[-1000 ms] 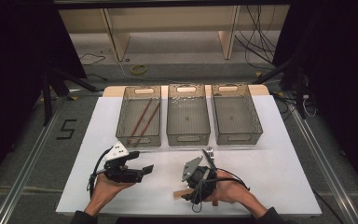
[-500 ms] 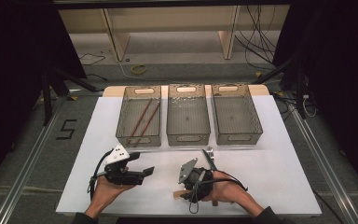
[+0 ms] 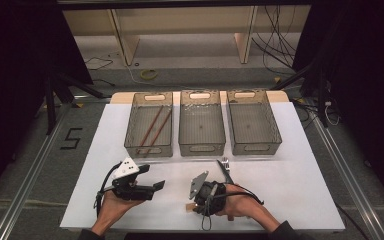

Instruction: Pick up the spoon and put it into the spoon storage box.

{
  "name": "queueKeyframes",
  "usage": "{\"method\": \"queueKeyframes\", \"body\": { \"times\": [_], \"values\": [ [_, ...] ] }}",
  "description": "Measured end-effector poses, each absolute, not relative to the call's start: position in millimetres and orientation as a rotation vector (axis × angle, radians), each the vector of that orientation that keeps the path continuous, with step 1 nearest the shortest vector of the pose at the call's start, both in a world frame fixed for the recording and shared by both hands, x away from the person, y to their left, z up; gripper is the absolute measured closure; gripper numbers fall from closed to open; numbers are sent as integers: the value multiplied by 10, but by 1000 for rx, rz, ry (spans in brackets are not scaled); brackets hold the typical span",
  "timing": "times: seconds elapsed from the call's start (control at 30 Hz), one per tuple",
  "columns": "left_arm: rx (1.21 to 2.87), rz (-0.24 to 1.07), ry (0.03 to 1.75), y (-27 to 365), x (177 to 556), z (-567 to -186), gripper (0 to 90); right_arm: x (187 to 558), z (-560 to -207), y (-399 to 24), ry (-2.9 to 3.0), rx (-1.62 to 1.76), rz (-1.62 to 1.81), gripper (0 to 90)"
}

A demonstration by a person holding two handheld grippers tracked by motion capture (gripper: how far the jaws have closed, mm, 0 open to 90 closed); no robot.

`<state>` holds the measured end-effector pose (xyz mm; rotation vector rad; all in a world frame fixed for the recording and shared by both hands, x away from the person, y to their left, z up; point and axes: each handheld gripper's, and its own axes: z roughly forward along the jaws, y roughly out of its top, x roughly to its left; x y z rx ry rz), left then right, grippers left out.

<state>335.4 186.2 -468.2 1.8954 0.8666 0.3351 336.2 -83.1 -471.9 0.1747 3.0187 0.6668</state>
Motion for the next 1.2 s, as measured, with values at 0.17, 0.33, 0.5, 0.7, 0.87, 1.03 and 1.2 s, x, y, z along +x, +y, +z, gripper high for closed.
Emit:
{"method": "queueKeyframes", "body": {
  "times": [0.17,0.33,0.5,0.7,0.87,1.03,1.2],
  "values": [
    [1884,333,877,1885,3362,-4690,178,3353,-4716,-827,3019,172,665,743],
    [1886,333,875,1879,3364,-4701,178,3348,-4718,-826,3012,169,670,751],
    [1877,333,874,1886,3361,-4698,178,3354,-4708,-834,3000,194,673,756],
    [1880,335,877,1878,3364,-4707,178,3407,-4655,-890,2969,270,733,758],
    [1873,336,880,1887,3368,-4708,178,3456,-4600,-933,2916,359,758,760],
    [1865,338,883,1885,3367,-4708,178,3518,-4526,-995,2879,424,831,760],
    [1864,341,883,1884,3366,-4711,178,3593,-4431,-1060,2835,479,913,760]
  ]
}}
